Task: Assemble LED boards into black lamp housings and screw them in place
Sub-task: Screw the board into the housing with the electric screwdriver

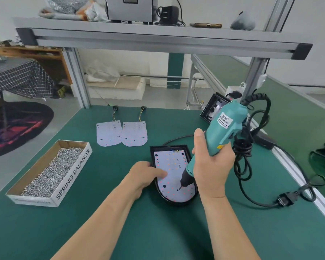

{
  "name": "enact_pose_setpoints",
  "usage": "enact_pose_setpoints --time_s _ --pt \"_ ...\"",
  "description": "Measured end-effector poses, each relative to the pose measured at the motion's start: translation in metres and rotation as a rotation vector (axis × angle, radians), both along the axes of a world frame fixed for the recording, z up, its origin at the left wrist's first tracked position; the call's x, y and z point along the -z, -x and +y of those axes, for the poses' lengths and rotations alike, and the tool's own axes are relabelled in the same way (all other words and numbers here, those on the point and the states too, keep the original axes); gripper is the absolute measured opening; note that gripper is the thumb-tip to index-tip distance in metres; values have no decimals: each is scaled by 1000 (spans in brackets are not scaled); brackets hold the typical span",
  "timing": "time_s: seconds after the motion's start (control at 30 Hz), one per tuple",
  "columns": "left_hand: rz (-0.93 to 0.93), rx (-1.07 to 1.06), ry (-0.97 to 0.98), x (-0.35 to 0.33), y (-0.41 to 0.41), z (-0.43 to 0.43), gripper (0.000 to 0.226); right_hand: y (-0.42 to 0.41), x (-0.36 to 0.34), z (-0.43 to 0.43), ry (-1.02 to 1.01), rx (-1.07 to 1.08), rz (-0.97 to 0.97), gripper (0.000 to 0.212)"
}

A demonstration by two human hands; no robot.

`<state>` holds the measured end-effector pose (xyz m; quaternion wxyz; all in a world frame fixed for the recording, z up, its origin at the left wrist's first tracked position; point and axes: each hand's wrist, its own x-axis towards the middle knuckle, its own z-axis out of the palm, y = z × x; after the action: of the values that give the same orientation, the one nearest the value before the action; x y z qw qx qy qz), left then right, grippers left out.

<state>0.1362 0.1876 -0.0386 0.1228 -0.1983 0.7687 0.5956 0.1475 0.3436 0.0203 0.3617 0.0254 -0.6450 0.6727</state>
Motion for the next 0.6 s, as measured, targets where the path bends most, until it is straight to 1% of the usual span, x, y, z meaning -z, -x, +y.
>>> enact_pose_setpoints --time_s 0.1,0.23,0.37,0.43,0.6 --pt "-3 -23 -34 2 -1 -1 51 2 3 -2 -31 -6 4 48" --pt "-18 -20 -37 0 -2 0 53 4 6 -5 -74 9 30 48" --pt "-11 -5 -58 -5 -5 3 72 6 7 -7 -94 16 44 49" --pt "-2 -1 -59 -7 -6 4 72 6 7 -8 -100 2 30 48" --pt "-13 2 -49 -7 -7 4 58 5 5 -10 -145 -39 35 44"
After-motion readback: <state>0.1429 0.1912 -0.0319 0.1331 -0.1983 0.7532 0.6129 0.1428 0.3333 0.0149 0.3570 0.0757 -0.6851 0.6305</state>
